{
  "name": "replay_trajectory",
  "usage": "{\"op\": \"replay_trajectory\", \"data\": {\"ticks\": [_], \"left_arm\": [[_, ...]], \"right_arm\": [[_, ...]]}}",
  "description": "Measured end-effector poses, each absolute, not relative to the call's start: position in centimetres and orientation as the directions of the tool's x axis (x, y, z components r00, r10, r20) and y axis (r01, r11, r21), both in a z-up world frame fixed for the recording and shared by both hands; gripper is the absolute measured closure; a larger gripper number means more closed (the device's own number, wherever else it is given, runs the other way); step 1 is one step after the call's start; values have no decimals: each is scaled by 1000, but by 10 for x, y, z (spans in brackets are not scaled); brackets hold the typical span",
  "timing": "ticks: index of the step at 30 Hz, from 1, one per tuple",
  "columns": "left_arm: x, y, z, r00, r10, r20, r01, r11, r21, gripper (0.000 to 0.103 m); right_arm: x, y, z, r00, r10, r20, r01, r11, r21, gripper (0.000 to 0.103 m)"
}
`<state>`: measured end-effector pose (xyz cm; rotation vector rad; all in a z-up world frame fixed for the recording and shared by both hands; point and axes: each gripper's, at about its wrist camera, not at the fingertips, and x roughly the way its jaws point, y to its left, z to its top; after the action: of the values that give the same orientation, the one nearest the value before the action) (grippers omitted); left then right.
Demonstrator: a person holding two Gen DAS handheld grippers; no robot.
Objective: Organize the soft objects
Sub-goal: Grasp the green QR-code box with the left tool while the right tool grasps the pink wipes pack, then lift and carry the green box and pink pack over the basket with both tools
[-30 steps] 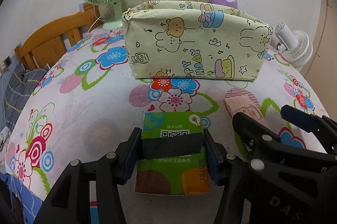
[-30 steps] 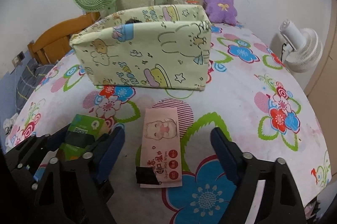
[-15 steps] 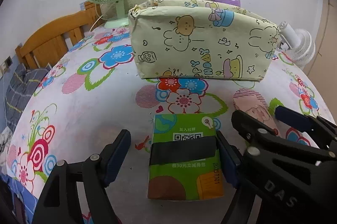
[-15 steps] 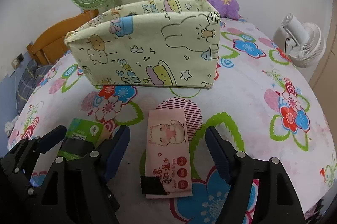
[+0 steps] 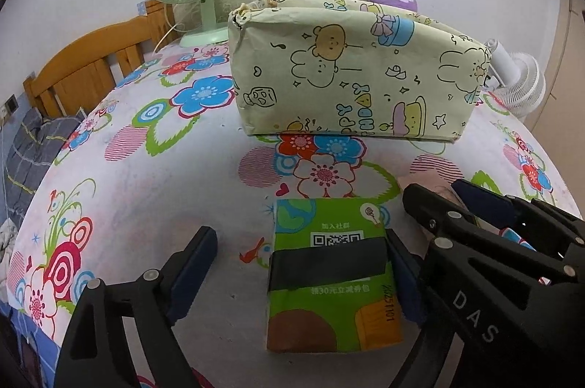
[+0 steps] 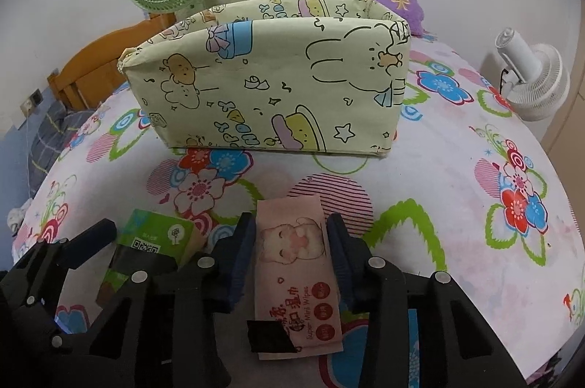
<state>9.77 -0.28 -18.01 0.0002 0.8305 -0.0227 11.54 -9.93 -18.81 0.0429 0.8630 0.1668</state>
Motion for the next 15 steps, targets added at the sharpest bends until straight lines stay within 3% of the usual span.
{"op": "replay_trajectory", "data": {"ticks": [3,11,15], "left_arm": [[96,-5,-180,672,-25,-741,26,1000,-10,14],[89,-20,-175,668,-38,-743,40,999,-15,45],[88,-25,-174,662,-48,-748,47,999,-22,50]], "right_arm": [[113,-101,-188,636,168,-753,-130,985,110,61],[105,-109,-184,635,176,-752,-122,984,127,61],[101,-115,-181,633,177,-754,-112,984,137,62]]}}
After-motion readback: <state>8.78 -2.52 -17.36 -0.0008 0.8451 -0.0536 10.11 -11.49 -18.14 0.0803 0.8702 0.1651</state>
